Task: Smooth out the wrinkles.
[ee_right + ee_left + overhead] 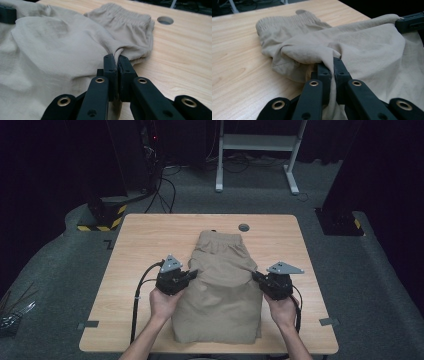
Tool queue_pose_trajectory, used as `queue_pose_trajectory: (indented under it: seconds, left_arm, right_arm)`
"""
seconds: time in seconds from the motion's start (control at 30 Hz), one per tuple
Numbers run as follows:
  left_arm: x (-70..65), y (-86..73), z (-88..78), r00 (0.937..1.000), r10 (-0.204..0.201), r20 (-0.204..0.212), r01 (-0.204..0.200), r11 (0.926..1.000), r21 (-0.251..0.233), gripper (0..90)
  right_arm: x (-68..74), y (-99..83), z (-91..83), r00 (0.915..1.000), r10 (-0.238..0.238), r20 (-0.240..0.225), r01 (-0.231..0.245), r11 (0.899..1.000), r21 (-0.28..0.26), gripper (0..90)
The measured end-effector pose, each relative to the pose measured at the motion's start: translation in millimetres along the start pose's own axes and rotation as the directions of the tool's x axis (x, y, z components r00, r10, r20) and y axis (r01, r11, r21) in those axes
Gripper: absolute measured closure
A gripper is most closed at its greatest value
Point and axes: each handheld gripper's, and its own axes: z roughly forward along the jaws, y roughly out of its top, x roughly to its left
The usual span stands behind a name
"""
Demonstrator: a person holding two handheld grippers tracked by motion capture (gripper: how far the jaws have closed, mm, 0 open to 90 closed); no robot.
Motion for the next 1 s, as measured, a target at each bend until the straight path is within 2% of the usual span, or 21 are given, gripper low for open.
queue_pose_trajectory:
  seconds: [0.4,1.0]
  left_arm:
    - [-7.6,4.9,-12.9,0.9998,0.021,0.003,-0.021,0.9995,-0.022,86.7]
    - [-19.7,7.2,-28.8,0.9986,0.051,0.012,-0.05,0.9972,-0.056,86.6]
  right_arm:
    - [7.4,5.2,-13.5,0.9992,-0.038,0.011,0.038,0.998,-0.041,86.8]
    - [18.4,7.4,-31.0,0.9976,-0.069,0.006,0.069,0.993,-0.098,86.8]
